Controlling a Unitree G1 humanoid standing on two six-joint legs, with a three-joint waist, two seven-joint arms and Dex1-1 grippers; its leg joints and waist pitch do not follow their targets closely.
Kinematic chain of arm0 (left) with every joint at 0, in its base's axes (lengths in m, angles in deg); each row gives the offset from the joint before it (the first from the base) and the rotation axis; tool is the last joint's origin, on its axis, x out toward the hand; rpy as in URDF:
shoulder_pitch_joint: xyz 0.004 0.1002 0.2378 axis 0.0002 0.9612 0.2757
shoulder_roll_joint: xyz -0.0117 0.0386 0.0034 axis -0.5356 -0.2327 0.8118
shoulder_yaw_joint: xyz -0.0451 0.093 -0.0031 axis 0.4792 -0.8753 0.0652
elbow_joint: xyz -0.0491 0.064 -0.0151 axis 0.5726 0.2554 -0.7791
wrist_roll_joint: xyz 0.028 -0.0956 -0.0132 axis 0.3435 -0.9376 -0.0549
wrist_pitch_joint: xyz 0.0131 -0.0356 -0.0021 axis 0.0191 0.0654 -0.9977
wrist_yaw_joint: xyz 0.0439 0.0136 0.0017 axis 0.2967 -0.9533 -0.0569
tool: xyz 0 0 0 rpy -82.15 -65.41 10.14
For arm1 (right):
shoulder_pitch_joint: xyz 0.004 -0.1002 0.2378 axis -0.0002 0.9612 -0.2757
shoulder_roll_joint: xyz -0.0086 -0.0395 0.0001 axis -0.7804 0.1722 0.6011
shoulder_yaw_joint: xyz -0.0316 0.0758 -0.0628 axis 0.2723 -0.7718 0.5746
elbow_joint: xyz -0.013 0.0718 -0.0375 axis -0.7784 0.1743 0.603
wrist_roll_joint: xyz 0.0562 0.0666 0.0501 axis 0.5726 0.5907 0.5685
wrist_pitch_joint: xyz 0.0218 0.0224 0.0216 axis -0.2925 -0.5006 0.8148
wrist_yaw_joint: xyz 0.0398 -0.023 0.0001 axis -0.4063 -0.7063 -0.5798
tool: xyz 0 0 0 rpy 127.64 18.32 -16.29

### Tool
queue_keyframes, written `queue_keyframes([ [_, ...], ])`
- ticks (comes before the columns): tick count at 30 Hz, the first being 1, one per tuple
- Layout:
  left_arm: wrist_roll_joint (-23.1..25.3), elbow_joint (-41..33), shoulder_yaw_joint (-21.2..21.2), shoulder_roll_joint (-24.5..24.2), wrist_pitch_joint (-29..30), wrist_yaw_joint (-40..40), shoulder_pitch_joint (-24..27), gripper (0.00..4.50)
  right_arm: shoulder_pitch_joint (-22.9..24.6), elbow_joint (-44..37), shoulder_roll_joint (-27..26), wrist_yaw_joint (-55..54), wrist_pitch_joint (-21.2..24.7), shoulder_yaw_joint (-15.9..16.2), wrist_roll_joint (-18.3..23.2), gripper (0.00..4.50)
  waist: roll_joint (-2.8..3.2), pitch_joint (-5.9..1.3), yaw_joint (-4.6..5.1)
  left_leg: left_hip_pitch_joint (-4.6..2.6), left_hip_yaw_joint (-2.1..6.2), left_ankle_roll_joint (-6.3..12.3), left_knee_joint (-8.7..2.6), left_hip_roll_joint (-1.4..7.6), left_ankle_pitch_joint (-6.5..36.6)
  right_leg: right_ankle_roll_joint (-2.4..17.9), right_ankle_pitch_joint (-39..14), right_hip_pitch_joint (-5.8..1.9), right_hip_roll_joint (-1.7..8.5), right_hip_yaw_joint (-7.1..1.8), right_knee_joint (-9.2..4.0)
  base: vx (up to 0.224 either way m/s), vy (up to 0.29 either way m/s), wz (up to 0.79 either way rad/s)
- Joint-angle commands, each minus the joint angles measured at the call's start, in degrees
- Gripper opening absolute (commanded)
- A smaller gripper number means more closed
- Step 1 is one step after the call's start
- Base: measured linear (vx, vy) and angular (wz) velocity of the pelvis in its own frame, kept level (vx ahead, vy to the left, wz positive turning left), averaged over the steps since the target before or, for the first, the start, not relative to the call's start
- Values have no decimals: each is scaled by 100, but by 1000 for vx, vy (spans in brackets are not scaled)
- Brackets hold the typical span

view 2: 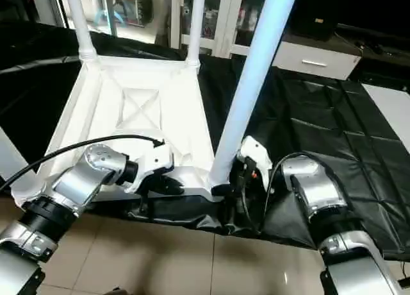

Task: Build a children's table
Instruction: Rotate leg to tighten

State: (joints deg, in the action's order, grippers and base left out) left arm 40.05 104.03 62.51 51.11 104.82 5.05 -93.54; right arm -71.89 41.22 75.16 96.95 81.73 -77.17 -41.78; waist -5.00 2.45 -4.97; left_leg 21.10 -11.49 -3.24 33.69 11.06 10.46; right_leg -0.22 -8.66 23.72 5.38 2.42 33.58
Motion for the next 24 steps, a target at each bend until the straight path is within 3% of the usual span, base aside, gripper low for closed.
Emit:
queue_keyframes([
  [1, 123, 73, -338, 35, 124, 155, 158, 0, -121, 52, -36, 105, -97, -79, 11, 292, -21, -334, 23, -92, 77, 226, -399, 231, 1261, 1329, -1313, -234, 269, -158, -294, 0, 0, 0],
  [11, 127, 28, -354, -8, 180, 200, 181, 0, -67, 163, -95, 173, -128, -101, 43, 272, -7, -344, 17, -103, 75, 233, -394, 230, 1223, 1396, -1155, -239, 264, -154, -275, 0, 0, 0],
  [14, 136, 249, -145, 136, 211, -227, 94, 0, -149, 506, -330, -891, -109, -378, -83, 272, 23, -331, 31, -97, 76, 147, -408, 221, 1325, 1382, -1257, -224, 260, -159, -291, 0, 0, 0],
  [16, 139, 372, -48, 222, 228, -441, 37, 0, -196, 620, -410, -1310, -56, -467, -130, 270, 7, -305, 78, -85, 105, -12, -436, 215, 1678, 1241, -1785, -213, 262, -150, -339, 0, 0, 0],
  [18, 193, 981, 403, 634, 423, -1637, -283, 0, -303, 962, -812, -3059, 337, -846, -187, 267, 52, -287, 181, -121, 148, -261, -442, 187, 2226, 989, -2581, -152, 255, -134, -412, -31, -1, -1],
  [19, 195, 1004, 419, 649, 433, -1684, -296, 0, -304, 968, -828, -3111, 351, -858, -185, 260, 42, -297, 210, -121, 164, -304, -436, 181, 2299, 916, -2744, -154, 262, -119, -422, -63, -3, -2],
  [20, 180, 1187, 551, 780, 515, -2012, -407, 0, -290, 991, -963, -3569, 453, -936, -204, 260, 25, -299, 254, -74, 184, -309, -444, 171, 2315, 775, -2913, -180, 266, -109, -449, -65, 4, -7],
  [22, 156, 1433, 728, 961, 591, -2493, -565, 0, -267, 1015, -1174, -4172, 572, -1040, -228, 254, 63, -299, 270, -88, 199, -289, -438, 166, 2359, 701, -3015, -145, 278, -102, -485, 0, 0, 0],
  [24, 92, 1927, 1063, 1414, 396, -3578, -904, 0, -266, 1141, -1742, -5486, 603, -1257, -250, 252, 47, -306, 312, -107, 194, -282, -422, 144, 2428, 654, -3087, -96, 265, -91, -523, 0, 0, 0],
])
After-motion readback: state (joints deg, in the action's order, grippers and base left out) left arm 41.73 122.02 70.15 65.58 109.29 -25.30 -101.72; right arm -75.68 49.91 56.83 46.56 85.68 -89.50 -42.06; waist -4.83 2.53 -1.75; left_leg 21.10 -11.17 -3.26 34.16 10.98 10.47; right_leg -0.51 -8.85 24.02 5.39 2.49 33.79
